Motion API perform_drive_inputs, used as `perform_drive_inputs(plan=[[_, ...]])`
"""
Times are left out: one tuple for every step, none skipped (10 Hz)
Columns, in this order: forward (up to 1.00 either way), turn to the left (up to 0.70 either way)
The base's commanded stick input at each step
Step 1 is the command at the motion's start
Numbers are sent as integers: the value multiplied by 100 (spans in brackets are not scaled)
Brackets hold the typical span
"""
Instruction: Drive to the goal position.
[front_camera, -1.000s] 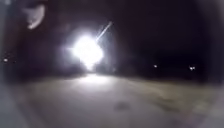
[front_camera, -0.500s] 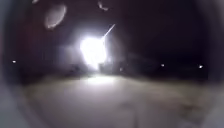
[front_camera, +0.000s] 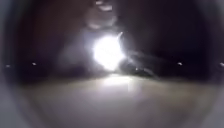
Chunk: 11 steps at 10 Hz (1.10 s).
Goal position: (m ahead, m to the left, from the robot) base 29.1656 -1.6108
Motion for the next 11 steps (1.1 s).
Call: perform_drive_inputs(plan=[[100, 0], [100, 0], [100, 0], [100, 33], [100, 39], [100, 16], [100, 1], [100, 0], [100, 0], [100, 0], [100, 0]])
